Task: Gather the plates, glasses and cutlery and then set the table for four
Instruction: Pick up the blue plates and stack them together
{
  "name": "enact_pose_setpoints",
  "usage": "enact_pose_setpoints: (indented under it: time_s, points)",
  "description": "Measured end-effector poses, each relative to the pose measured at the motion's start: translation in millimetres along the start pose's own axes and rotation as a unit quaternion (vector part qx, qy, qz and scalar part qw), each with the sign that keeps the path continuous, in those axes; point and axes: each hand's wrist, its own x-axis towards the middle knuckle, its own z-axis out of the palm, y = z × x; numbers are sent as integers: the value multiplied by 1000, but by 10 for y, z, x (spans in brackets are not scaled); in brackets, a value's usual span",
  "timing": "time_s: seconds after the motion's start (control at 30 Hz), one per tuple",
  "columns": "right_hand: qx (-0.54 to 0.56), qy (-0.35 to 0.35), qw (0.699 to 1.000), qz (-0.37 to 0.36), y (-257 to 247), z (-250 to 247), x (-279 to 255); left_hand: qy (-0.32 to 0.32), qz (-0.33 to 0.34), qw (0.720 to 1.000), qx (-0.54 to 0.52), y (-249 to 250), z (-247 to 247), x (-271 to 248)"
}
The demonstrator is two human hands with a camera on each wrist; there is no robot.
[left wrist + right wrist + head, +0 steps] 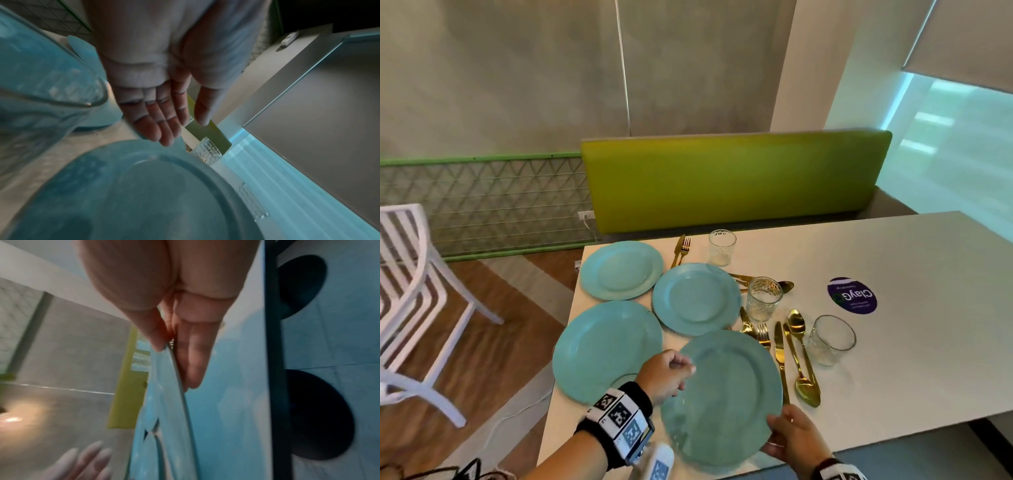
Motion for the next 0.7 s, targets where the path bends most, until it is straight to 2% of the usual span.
enact_pose_setpoints:
  time_s: [0.1, 0.2, 0.3, 0.37, 0.47, 0.53, 0.6, 0.7]
  points:
    - [-32, -33, 996, -70, -324, -71, -184, 35, 12, 999, -18, 120, -45, 4]
    - [-51, -47, 990, -125, -727, -109, -275, 117, 20, 993, -30, 244, -148, 28]
    - [-36, -60, 982, -177, -1149, 4, -309, 193, 10, 981, -32, 339, -302, 50]
    - [-21, -81, 978, -191, -1368, 153, -288, 215, -1, 973, -84, 363, -444, 84]
    - [-8, -118, 975, -190, -1537, 459, -220, 156, -8, 956, -249, 341, -670, 144]
    - [-7, -138, 974, -180, -1585, 681, -149, 113, -7, 920, -375, 338, -815, 131]
    - [-6, -148, 974, -171, -1624, 898, -71, 92, -8, 905, -416, 341, -990, 134]
    - [-15, -174, 974, -142, -1629, 1196, 115, 107, 20, 906, -408, 365, -1332, 183]
